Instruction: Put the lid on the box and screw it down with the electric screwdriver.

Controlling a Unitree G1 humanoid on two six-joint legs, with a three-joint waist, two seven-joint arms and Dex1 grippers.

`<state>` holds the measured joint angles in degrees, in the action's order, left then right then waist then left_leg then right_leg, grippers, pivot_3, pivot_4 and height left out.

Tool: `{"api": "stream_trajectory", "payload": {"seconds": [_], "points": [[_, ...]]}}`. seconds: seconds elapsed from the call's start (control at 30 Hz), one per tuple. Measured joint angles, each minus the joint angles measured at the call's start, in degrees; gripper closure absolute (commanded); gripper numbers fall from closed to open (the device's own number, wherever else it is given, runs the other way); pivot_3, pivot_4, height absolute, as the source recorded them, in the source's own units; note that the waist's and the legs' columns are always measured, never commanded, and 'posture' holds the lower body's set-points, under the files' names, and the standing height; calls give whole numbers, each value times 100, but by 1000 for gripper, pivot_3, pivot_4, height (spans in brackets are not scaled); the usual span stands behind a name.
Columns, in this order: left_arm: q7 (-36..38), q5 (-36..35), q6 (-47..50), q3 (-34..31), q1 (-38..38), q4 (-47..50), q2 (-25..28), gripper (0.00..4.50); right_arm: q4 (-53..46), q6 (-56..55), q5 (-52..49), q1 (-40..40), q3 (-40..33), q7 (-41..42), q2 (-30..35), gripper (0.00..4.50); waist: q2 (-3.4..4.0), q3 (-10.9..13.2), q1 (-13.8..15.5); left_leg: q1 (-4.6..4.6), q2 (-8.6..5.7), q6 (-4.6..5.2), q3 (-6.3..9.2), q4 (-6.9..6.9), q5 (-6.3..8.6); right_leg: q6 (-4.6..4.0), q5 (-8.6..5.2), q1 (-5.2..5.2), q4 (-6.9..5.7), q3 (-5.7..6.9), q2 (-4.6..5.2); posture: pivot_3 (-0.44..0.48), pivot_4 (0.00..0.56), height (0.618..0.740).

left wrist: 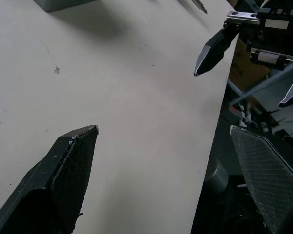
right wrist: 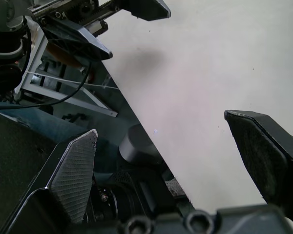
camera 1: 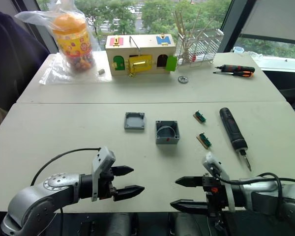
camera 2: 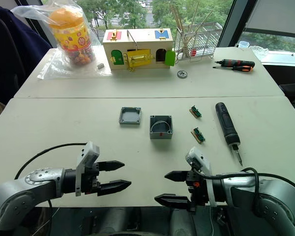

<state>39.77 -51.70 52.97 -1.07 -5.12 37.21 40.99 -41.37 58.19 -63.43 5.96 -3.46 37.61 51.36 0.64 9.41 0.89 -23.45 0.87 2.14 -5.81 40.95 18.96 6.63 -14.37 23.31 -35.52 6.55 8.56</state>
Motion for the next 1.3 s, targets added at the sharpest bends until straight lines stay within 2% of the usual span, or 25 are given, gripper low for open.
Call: {"api": "stream_trajectory", "payload": {"seconds": [0.6, 0.83, 0.9, 0.97, 1.07, 1.17, 1.23, 1.3], "points": [[-26, 64, -79, -2, 52, -121, -21, 36, 17, 0, 3, -102, 8, -39, -127, 0, 0, 0, -5, 0, 0, 0, -1, 0, 0, 1, 1, 0, 0, 0, 0, 0, 150, 711], [-43, 647, -94, 82, 595, -483, 346, 36, 177, 23, -59, -375, -20, -161, -204, 0, -1, 0, -4, 0, -2, 0, -2, 1, 0, 2, 1, 0, -3, 1, -7, 0, 150, 711], [114, 641, 30, 27, 1075, -724, 573, 36, 205, 117, -335, -543, -165, -302, -191, 0, -5, 3, 2, 0, -2, 0, -1, 2, -1, 2, 1, 1, -4, 3, -7, 0, 150, 711], [364, 663, 198, 70, 1863, -1043, 933, 36, 229, 192, -717, -705, -405, -505, -96, 0, -12, 8, 21, -1, -3, -1, 0, 7, -1, 3, 2, 1, -12, 6, -9, 0, 150, 711], [772, 940, 75, 341, 3109, -1375, 1029, 36, 229, 262, -1094, -921, -594, -786, -47, 0, -15, 9, 29, -1, -10, 0, -3, 6, -1, 6, 3, -2, -9, 7, -8, 0, 150, 711], [1433, 1539, -225, 1315, 4469, -1919, 814, 36, 212, 280, -1229, -1103, -565, -1056, -46, 0, -20, 11, 72, -1, -17, 2, -9, 6, -2, 11, 6, -5, -8, 7, -10, 0, 150, 711], [1842, 2026, -313, 2116, 5362, -2475, 397, 36, 188, 275, -1182, -1166, -493, -1222, -45, 0, -27, 15, 134, -1, -17, 3, -10, 9, -3, 21, 10, -5, -11, 6, -14, 0, 150, 711], [2168, 2430, -480, 2704, 5909, -2945, 44, 36, 143, 273, -1025, -1196, -383, -1377, -46, 0, -29, 16, 139, -3, -22, 3, -12, 10, -4, 23, 11, -5, -6, 5, -23, 0, 150, 711]]}}
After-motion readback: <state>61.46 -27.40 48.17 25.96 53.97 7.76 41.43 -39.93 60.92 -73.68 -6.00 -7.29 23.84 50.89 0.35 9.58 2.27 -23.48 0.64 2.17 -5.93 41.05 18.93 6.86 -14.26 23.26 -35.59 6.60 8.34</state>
